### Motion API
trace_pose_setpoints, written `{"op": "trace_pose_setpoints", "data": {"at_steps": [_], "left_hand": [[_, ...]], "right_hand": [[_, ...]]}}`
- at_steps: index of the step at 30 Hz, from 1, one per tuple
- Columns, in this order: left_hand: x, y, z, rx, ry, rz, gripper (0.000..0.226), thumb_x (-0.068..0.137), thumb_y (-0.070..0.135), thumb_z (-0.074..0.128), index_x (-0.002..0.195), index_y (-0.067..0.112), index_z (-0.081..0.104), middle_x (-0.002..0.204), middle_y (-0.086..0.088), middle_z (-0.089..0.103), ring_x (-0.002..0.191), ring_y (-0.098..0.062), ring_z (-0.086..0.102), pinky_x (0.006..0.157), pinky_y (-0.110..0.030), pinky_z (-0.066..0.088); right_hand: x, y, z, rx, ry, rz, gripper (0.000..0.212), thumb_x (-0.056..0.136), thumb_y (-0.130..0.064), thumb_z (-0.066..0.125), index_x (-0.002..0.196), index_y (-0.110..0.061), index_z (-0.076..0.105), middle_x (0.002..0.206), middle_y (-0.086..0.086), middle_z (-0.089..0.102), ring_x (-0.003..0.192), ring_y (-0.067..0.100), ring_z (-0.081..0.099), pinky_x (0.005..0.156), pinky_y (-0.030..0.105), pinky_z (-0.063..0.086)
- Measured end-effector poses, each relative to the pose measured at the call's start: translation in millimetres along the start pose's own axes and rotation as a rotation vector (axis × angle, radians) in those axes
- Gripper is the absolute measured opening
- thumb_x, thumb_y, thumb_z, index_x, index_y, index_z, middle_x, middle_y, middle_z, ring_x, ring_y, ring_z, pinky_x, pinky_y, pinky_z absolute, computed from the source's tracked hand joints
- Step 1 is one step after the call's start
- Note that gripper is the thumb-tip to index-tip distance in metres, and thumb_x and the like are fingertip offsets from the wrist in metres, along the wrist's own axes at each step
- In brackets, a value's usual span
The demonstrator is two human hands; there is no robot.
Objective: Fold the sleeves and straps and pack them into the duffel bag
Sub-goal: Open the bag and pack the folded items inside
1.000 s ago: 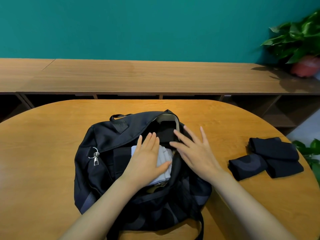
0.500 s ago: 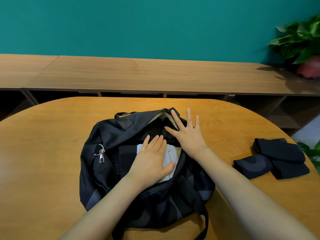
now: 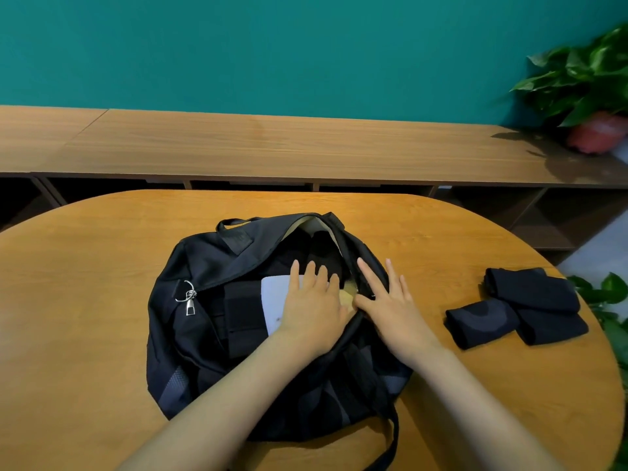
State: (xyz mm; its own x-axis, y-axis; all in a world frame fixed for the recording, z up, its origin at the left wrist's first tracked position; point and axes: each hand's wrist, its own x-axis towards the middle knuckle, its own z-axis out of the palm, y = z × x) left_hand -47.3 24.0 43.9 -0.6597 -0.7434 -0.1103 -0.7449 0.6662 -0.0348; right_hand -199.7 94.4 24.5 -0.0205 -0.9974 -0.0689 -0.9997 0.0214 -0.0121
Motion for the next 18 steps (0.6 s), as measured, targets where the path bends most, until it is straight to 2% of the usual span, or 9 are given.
{"op": "trace_pose_setpoints", "data": {"at_steps": [2, 4, 7, 9, 12, 14, 18], "left_hand": [[-2, -6, 9, 0.003, 0.017, 0.024, 0.058, 0.104, 0.044, 0.022, 0.156, 0.019, 0.015, 0.163, -0.008, 0.013, 0.151, -0.028, 0.001, 0.119, -0.052, -0.011], [-3, -12, 12, -0.04, 0.075, 0.072, 0.053, 0.104, 0.043, 0.025, 0.154, 0.027, 0.022, 0.163, -0.003, 0.015, 0.15, -0.027, 0.003, 0.119, -0.052, -0.01], [-6, -14, 10, -0.05, 0.061, 0.229, 0.044, 0.104, 0.045, 0.026, 0.146, 0.038, 0.038, 0.163, 0.009, 0.013, 0.151, -0.026, 0.0, 0.115, -0.059, -0.013], [-6, -15, 10, 0.002, 0.024, 0.3, 0.044, 0.104, 0.046, 0.024, 0.138, 0.036, 0.051, 0.161, 0.014, 0.02, 0.151, -0.027, 0.0, 0.112, -0.063, -0.016], [-5, -19, 16, 0.037, 0.046, 0.316, 0.053, 0.104, 0.045, 0.018, 0.127, 0.03, 0.062, 0.155, 0.017, 0.034, 0.15, -0.027, 0.007, 0.111, -0.064, -0.017], [-4, -22, 19, 0.03, 0.088, 0.324, 0.07, 0.096, 0.048, 0.004, 0.12, 0.029, 0.067, 0.149, 0.018, 0.042, 0.149, -0.025, 0.015, 0.112, -0.063, -0.015], [-5, -30, 22, -0.009, 0.129, 0.315, 0.081, 0.087, 0.051, -0.005, 0.109, 0.029, 0.07, 0.143, 0.02, 0.049, 0.147, -0.022, 0.02, 0.115, -0.06, -0.012]], "right_hand": [[-6, 5, -3, -0.032, 0.019, 0.066, 0.029, 0.091, -0.003, 0.056, 0.11, -0.023, 0.047, 0.161, 0.0, -0.024, 0.142, 0.043, -0.029, 0.12, 0.058, 0.004], [-14, 12, -2, -0.019, 0.063, 0.121, 0.027, 0.091, -0.005, 0.058, 0.11, -0.022, 0.05, 0.163, 0.003, -0.017, 0.145, 0.043, -0.021, 0.12, 0.059, 0.007], [-24, 8, 4, 0.041, 0.159, 0.074, 0.039, 0.085, 0.001, 0.065, 0.114, -0.025, 0.056, 0.164, 0.003, -0.009, 0.147, 0.045, -0.011, 0.117, 0.063, 0.012], [-30, -4, 9, 0.065, 0.18, -0.028, 0.049, 0.081, 0.004, 0.066, 0.115, -0.029, 0.055, 0.164, 0.001, -0.003, 0.147, 0.046, -0.005, 0.114, 0.064, 0.013], [-45, -13, 23, 0.031, 0.18, -0.083, 0.043, 0.076, -0.004, 0.069, 0.105, -0.028, 0.048, 0.161, 0.004, 0.023, 0.145, 0.048, 0.015, 0.107, 0.069, 0.029], [-58, -7, 32, 0.071, 0.189, -0.02, 0.029, 0.078, -0.007, 0.064, 0.096, -0.025, 0.05, 0.156, 0.0, 0.035, 0.146, 0.041, 0.018, 0.105, 0.066, 0.036], [-68, 1, 39, 0.107, 0.212, 0.014, 0.019, 0.084, -0.009, 0.06, 0.093, -0.024, 0.053, 0.155, -0.006, 0.035, 0.149, 0.028, 0.018, 0.11, 0.059, 0.035]]}}
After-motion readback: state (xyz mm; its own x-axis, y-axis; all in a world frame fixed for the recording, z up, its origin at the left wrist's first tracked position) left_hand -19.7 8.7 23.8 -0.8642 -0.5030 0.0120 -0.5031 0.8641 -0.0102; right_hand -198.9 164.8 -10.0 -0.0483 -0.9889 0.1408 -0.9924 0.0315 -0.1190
